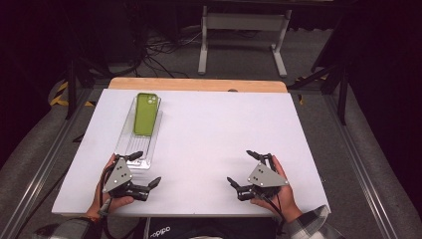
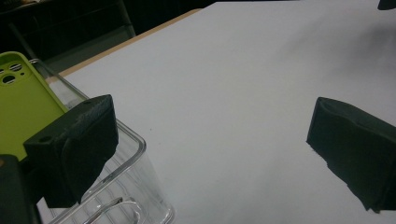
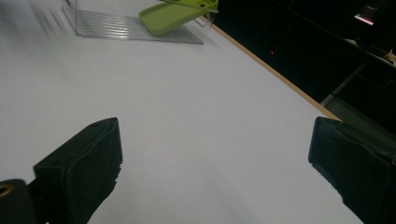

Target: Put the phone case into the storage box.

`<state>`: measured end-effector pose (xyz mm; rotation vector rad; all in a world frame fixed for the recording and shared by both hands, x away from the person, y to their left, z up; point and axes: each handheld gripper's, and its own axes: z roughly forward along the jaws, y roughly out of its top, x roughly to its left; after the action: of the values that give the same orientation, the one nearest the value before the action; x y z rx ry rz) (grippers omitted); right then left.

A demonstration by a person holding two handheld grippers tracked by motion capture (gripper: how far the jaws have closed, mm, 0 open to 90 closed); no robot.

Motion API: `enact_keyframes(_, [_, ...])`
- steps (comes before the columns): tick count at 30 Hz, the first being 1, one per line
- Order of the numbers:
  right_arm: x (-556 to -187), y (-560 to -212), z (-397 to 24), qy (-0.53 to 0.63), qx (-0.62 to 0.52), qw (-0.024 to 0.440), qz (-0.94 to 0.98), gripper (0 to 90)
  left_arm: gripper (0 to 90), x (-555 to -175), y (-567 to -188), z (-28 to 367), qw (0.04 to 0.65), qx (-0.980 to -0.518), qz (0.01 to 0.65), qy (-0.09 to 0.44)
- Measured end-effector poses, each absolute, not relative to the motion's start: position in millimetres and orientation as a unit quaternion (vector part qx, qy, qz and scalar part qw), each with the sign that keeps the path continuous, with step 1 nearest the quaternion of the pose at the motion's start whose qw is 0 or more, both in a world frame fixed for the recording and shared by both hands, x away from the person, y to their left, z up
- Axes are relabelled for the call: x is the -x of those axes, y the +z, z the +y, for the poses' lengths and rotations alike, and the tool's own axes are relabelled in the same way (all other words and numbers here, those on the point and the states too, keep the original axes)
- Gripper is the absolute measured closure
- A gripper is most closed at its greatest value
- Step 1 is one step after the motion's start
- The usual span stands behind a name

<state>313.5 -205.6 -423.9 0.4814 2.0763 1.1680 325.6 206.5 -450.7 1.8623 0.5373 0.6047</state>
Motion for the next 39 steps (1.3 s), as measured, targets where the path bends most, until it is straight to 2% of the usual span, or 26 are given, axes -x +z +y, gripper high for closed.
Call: enact_keyframes(39, [-313.3, -424.5, -201.3, 0.432, -0.186, 0.351, 0.81, 4.7, 3.5, -320.4, -446.5, 205.6, 0.535, -0.779, 0.213, 0.248])
